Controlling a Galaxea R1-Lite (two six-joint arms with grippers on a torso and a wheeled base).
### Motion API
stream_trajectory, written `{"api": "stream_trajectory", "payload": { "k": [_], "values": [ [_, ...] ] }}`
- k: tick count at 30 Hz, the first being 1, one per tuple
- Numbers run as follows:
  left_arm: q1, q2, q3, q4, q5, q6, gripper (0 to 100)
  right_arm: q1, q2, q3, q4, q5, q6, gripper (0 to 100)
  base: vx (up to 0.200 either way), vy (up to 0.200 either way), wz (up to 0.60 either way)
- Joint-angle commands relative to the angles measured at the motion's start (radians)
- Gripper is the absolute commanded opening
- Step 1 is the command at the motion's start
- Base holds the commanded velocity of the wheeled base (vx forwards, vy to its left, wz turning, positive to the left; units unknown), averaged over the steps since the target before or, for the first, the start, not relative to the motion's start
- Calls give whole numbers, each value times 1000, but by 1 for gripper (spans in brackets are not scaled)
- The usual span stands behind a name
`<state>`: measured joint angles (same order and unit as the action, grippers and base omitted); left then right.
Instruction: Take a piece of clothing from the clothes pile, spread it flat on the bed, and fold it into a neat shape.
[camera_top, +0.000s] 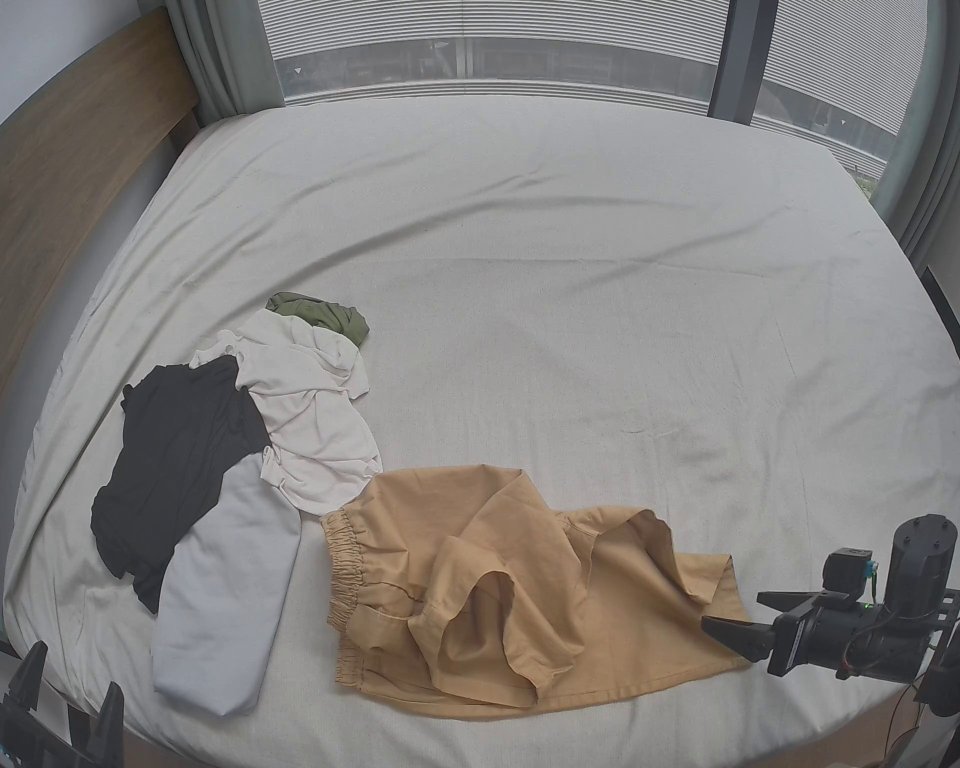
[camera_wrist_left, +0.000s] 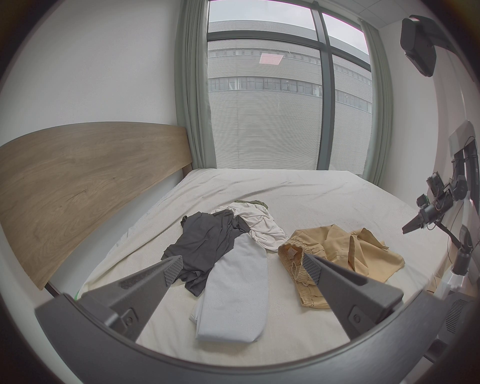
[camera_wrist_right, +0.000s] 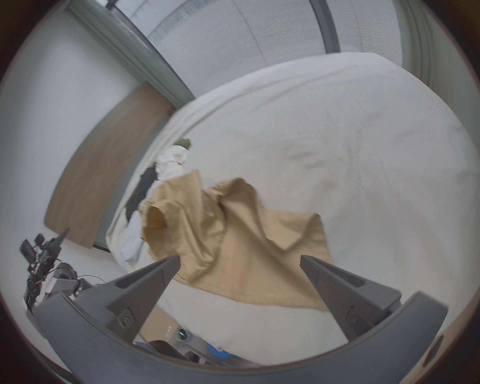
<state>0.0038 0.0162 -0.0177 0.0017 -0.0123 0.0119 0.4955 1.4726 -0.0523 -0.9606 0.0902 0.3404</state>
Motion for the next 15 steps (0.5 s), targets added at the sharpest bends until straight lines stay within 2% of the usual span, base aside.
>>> {"api": "stream_trajectory", "payload": {
  "k": [1, 6, 15],
  "values": [
    [1, -13, 18, 0, 0, 0, 100, 80, 12, -52, -47, 39, 5, 100, 0, 0, 0],
    [1, -13, 18, 0, 0, 0, 100, 109, 107, -106, -105, 77, 6, 100, 0, 0, 0],
    [1, -13, 18, 0, 0, -1, 100, 150, 296, -133, -342, 112, 0, 100, 0, 0, 0]
  ]
}}
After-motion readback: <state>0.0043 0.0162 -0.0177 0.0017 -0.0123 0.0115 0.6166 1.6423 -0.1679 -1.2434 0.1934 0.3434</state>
